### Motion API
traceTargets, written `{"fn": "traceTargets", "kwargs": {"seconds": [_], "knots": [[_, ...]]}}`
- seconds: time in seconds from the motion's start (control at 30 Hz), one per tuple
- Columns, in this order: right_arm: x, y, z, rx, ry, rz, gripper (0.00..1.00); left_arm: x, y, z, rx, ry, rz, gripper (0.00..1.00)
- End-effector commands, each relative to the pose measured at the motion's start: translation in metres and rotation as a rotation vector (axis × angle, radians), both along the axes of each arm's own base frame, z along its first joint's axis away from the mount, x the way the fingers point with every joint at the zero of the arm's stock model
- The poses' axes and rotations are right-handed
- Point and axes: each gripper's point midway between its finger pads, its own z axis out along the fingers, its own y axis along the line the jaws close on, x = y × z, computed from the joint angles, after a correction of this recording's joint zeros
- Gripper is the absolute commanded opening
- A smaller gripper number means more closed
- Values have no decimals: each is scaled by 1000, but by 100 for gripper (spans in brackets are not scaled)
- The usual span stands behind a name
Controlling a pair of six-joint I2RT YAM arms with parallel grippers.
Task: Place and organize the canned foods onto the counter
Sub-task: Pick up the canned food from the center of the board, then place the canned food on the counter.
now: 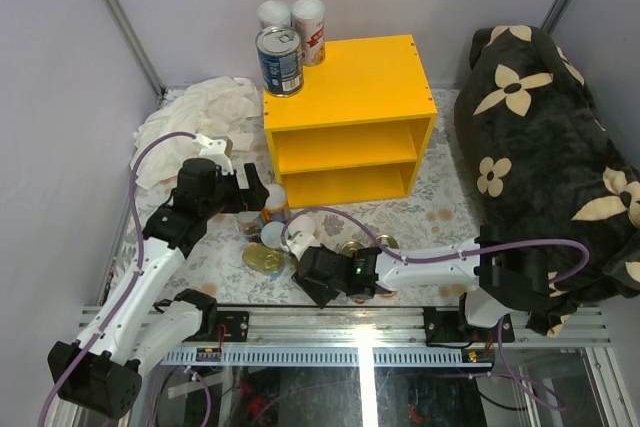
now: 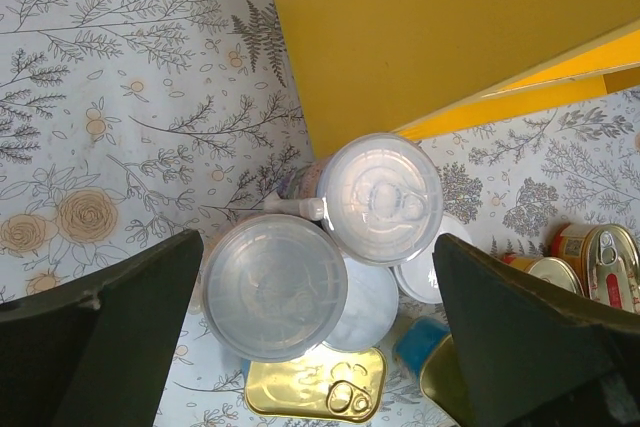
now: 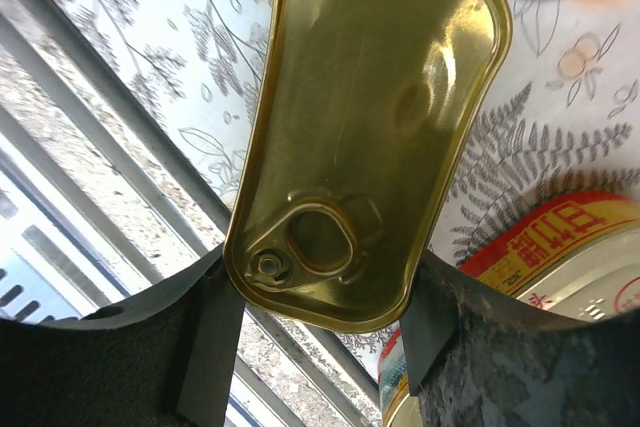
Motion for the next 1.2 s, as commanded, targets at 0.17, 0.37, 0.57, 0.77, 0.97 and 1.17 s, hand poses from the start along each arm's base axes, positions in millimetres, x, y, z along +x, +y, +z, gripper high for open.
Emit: {"fn": "traceTargets", "kwargs": {"seconds": [0.17, 0.37, 0.57, 0.77, 0.97, 1.17], "knots": [[8, 44, 110, 266, -144, 176, 0, 6, 7, 6, 13, -43, 38, 100], [2, 44, 210, 363, -197, 344, 0, 9, 10, 9, 17, -57, 53, 100], [39, 39, 291, 459, -216, 389, 0, 8, 15, 11, 23, -73, 78, 100], [87, 37, 365, 516, -356, 403, 0, 6, 16, 12, 22, -82, 83, 100], [136, 22, 392, 445, -456, 397, 0, 5, 17, 13, 20, -88, 82, 100], [173, 10, 372, 260, -489, 440, 0, 6, 17, 12, 23, -87, 81, 100]]}}
